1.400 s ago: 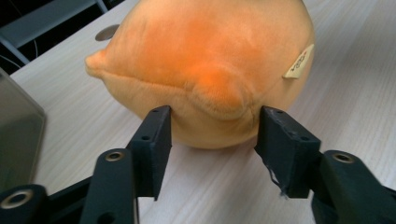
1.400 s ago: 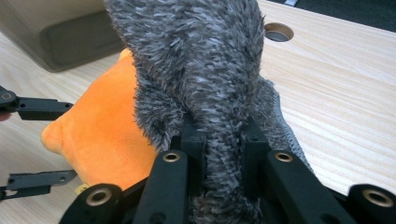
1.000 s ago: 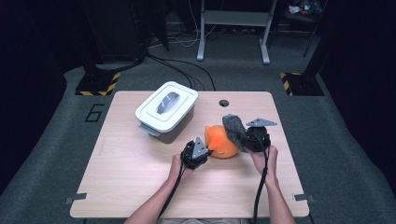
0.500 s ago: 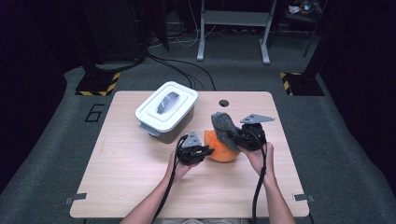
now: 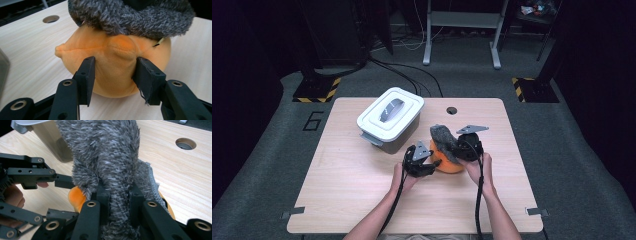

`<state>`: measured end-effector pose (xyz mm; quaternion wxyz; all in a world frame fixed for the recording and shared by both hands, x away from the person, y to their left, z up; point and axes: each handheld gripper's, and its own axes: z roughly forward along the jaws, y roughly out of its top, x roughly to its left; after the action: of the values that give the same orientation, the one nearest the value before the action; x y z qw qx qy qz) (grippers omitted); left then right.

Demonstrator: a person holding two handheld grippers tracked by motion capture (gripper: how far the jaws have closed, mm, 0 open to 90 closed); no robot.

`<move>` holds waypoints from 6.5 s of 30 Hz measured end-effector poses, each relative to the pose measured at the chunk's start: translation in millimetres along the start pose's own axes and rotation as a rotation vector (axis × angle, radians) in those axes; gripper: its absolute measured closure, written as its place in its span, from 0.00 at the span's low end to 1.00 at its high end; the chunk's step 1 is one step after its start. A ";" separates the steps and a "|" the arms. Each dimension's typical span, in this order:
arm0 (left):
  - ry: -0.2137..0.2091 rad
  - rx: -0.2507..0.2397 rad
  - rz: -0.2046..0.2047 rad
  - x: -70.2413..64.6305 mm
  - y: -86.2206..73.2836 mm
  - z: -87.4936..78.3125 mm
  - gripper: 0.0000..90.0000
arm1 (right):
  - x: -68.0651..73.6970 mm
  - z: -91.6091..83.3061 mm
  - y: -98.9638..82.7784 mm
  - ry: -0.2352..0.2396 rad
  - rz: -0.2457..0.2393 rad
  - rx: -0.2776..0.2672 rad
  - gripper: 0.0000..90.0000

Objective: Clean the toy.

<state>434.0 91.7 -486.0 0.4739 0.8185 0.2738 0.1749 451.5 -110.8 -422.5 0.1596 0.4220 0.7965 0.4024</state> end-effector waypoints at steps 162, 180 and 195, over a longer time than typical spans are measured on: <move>-0.049 -0.028 -0.077 6.5 -3.7 -1.7 0.87 | -80.8 -4.4 -65.9 -0.187 0.199 0.135 0.85; -0.046 -0.027 -0.067 6.2 -2.9 -1.5 0.86 | -28.4 -42.2 -12.0 -0.081 0.054 -0.013 0.85; -0.027 -0.028 -0.055 7.1 -2.1 -2.8 0.55 | -34.1 -16.8 -14.8 -0.105 0.038 0.044 0.85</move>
<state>437.5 98.8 -486.2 0.4934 0.8062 0.2873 0.1547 453.7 -151.4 -426.4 0.1842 0.4607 0.7876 0.3653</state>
